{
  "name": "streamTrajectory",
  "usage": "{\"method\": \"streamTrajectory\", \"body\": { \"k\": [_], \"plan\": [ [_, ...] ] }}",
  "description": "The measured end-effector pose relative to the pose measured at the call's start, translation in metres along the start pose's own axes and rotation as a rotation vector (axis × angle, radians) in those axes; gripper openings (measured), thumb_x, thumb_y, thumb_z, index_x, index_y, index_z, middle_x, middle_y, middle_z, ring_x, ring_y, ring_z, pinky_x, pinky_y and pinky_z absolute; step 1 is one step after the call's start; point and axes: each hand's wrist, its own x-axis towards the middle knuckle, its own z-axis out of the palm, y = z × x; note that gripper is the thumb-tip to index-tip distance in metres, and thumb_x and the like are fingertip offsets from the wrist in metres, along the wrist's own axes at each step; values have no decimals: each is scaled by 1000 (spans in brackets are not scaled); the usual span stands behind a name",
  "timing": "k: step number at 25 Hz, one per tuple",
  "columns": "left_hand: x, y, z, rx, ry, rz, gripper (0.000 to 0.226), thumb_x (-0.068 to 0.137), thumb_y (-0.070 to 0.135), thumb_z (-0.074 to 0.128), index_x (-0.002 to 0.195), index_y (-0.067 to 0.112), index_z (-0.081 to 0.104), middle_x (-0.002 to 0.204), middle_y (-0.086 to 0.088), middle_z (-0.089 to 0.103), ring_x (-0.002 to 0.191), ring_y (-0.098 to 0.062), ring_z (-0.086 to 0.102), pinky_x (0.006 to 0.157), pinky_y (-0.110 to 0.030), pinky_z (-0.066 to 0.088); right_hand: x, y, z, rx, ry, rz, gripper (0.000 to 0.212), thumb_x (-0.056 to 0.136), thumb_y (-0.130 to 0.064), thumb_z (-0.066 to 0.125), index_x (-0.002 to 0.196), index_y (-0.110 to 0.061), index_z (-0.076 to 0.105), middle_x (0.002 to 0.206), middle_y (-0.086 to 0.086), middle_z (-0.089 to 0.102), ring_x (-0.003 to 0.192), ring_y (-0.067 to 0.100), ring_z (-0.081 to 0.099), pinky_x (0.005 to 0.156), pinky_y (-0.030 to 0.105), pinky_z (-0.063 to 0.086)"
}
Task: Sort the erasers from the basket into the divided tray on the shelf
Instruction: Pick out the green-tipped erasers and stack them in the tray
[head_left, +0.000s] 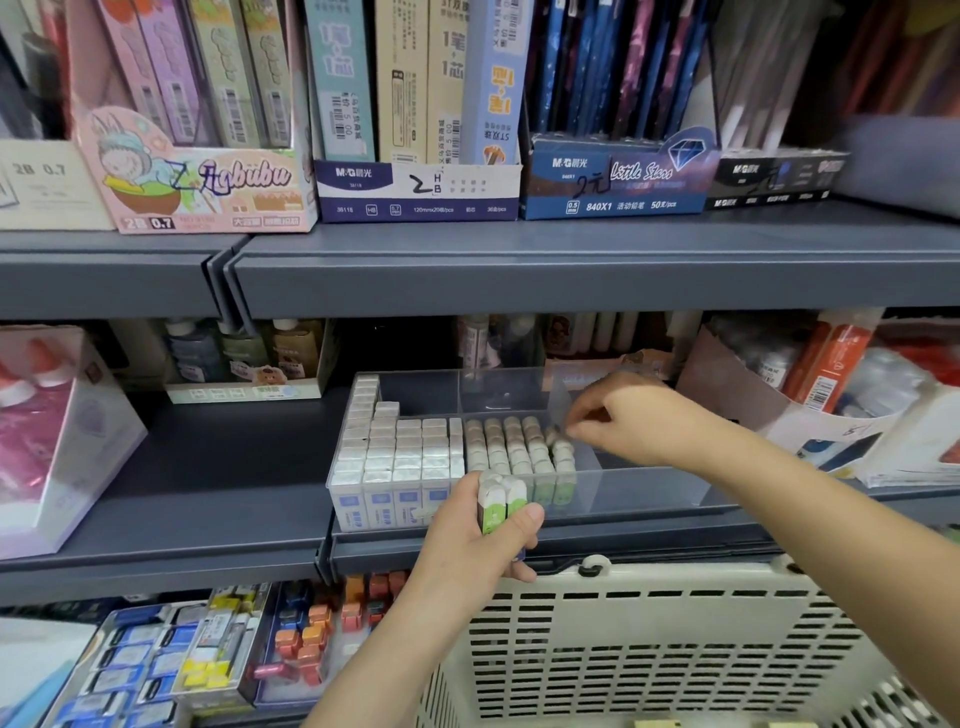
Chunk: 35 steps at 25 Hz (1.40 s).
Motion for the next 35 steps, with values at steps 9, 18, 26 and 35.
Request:
{"method": "streamTrajectory", "body": {
  "k": [9, 18, 26, 35],
  "plan": [
    [0, 0, 1, -23, -7, 11, 14, 85, 14, 64, 95, 19, 56, 78, 0, 60, 65, -2, 62, 56, -22, 52, 10, -41, -20, 855, -249, 524, 54, 98, -34, 43, 140, -2, 31, 145, 28, 32, 130, 39, 41, 103, 41, 39],
    [0, -3, 0, 8, -23, 18, 12, 86, 20, 65, 93, 22, 56, 76, 1, 62, 58, -3, 61, 63, -30, 56, 30, -47, 6, 1006, -418, 721, 48, 95, -50, 37, 89, -5, 51, 99, 12, 64, 107, 24, 60, 96, 42, 47],
    [0, -3, -1, 16, -20, 17, 12, 86, 20, 65, 94, 25, 56, 77, 3, 63, 59, -2, 61, 62, -26, 55, 36, -53, 11, 981, -438, 743, 51, 91, -56, 40, 91, -9, 58, 73, 1, 60, 68, 13, 58, 69, 30, 53],
    [-1, -2, -1, 38, -19, 17, 13, 86, 23, 65, 96, 25, 56, 79, 1, 64, 59, -4, 62, 68, -33, 58, 33, -53, 2, 917, -499, 727, 62, 90, -60, 38, 116, -5, 51, 110, 8, 62, 98, 23, 58, 98, 46, 46]
  ]
}}
